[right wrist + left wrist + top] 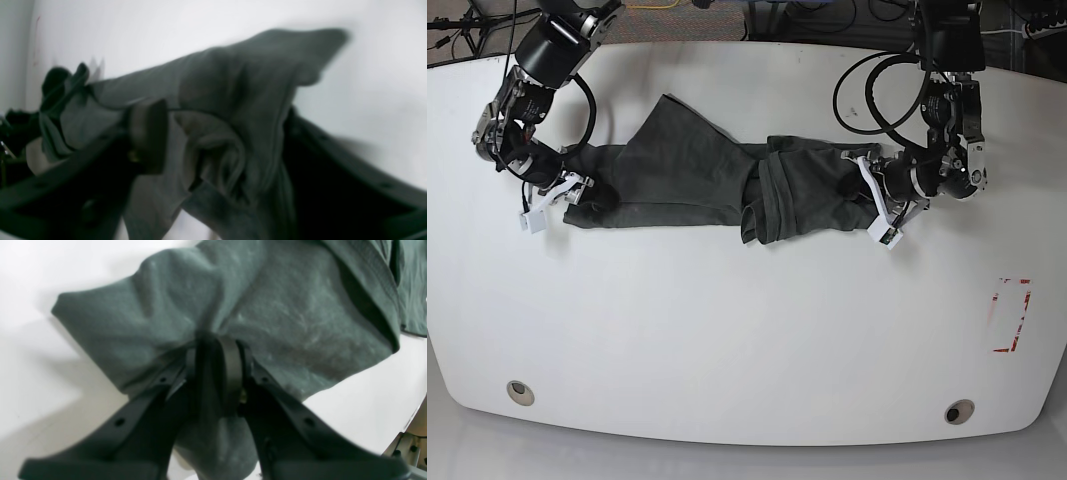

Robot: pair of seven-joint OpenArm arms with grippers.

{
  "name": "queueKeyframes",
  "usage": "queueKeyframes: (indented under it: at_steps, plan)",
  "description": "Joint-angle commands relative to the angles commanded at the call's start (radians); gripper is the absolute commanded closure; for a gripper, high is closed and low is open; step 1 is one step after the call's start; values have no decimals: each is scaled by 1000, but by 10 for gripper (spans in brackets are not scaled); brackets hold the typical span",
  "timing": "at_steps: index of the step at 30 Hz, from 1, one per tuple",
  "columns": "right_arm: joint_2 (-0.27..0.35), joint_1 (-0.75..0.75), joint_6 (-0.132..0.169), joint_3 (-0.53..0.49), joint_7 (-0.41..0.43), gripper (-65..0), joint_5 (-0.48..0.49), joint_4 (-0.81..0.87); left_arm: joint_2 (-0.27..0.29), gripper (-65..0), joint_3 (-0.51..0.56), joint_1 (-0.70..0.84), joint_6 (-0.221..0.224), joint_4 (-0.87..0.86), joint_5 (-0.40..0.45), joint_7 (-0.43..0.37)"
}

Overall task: Fold the T-shirt properly
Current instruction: 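Bring both grippers together, folding the strip ends toward the middle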

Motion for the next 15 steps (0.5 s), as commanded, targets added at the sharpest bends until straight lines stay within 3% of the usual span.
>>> queueKeyframes:
  at_steps: [7, 12, 15]
  plan:
    - [6, -17, 0, -14, 0, -187, 0, 12, 2, -79, 0, 0, 0, 0, 0, 0]
    - [5, -46, 0, -15, 0, -21, -2, 140, 5, -79, 0, 0, 0, 0, 2, 0]
    - [5, -55, 0, -15, -5, 0, -2, 221, 6, -81, 2, -3, 2, -2, 2, -2]
